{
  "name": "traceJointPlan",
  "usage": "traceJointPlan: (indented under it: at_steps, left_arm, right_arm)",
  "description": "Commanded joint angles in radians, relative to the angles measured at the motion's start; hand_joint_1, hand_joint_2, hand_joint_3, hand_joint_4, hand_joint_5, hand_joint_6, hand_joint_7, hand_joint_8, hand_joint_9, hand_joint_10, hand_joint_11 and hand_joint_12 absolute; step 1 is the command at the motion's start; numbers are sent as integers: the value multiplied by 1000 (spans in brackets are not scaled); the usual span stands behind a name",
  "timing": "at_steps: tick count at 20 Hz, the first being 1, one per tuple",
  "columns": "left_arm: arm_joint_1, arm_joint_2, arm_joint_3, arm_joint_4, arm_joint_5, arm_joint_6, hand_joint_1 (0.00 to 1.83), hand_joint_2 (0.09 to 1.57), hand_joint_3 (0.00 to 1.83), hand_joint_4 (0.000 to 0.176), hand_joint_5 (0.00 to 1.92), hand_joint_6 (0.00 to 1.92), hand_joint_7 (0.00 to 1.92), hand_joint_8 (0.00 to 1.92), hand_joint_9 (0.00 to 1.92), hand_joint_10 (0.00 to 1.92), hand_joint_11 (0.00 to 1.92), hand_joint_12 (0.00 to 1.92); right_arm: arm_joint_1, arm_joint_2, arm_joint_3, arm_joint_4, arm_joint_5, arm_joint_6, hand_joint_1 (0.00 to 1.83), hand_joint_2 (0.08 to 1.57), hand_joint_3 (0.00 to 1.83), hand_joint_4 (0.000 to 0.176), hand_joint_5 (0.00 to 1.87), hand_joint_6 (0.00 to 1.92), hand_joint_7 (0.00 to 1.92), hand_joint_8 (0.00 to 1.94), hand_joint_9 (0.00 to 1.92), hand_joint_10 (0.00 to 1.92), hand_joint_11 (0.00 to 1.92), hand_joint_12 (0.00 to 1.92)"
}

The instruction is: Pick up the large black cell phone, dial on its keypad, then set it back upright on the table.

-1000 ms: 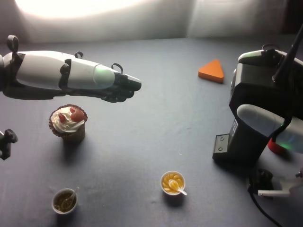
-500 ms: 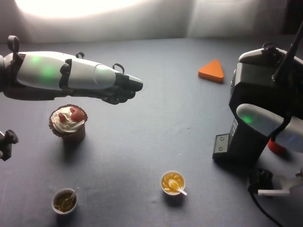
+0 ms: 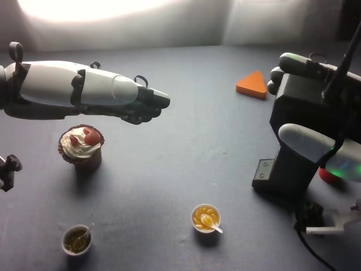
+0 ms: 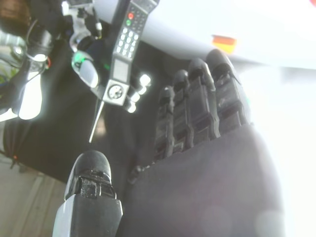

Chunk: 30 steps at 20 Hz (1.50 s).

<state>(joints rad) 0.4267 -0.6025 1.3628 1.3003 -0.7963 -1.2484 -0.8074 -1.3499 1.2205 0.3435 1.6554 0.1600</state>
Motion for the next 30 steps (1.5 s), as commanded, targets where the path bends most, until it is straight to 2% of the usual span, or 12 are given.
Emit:
traceJointPlan:
  at_steps: [1,3,5,8,9,12,15,17,20,23,26,30]
  left_arm:
    - [-28,0,-1,-70,-46,-10,0,1131,0,37,177,0,217,0,212,1,0,492]
    - [-29,0,-1,-70,-44,-11,0,1138,1,41,182,1,220,1,215,1,0,455]
    - [-29,0,-1,-70,-42,-10,0,1147,3,34,178,0,220,0,214,0,0,431]
    - [-29,-1,-1,-70,-42,-10,0,1136,0,39,189,2,228,1,229,4,0,530]
    - [-29,-1,-1,-70,-41,-10,0,1141,0,42,181,3,218,3,218,5,0,449]
    - [-29,-1,-2,-70,-41,-10,0,1147,2,34,176,1,215,1,216,3,0,441]
    - [-29,-1,-3,-70,-41,-11,0,1145,0,40,181,1,222,2,222,3,0,493]
    - [-29,-1,-3,-70,-40,-11,0,1147,2,32,173,0,218,0,217,0,0,480]
    - [-29,-1,-2,-70,-39,-11,0,1155,3,38,177,2,217,2,217,1,0,455]
    - [-29,-1,-2,-70,-38,-11,0,1159,4,25,167,0,213,0,218,1,0,454]
    - [-29,-1,-2,-70,-38,-12,0,1141,0,35,176,4,217,2,220,2,0,460]
    - [-29,-1,-1,-70,-37,-13,0,1140,0,31,169,0,215,0,214,0,0,443]
  right_arm:
    - [5,14,-2,-21,108,9,1155,1164,1,0,733,1,783,27,667,365,304,1320]
    - [5,14,-2,-21,108,9,1142,1142,0,0,724,3,748,6,647,339,267,1341]
    - [5,14,-2,-21,108,9,1105,1152,1,0,693,0,723,0,637,290,218,1374]
    - [6,14,-1,-21,108,9,946,1147,0,0,626,0,649,0,589,157,159,1383]
    - [6,14,-1,-21,108,9,900,1157,0,0,573,0,582,0,553,91,93,1366]
    - [6,15,-1,-21,108,9,773,1150,0,0,464,0,449,0,473,35,4,1330]
    - [6,18,-4,-21,108,7,748,1074,0,0,374,1,385,1,377,6,0,1086]
    - [6,18,-5,-21,108,7,782,1018,0,0,323,1,338,2,297,4,0,876]
    - [6,18,-4,-21,108,7,654,1048,2,0,238,0,253,1,219,0,0,655]
    - [6,19,-3,-21,108,7,613,1039,0,0,254,8,228,5,193,3,0,607]
    - [6,19,-2,-21,108,7,498,1045,1,0,152,0,187,0,148,0,0,521]
    - [6,19,-5,-21,108,7,409,973,0,0,102,0,150,0,103,0,0,400]
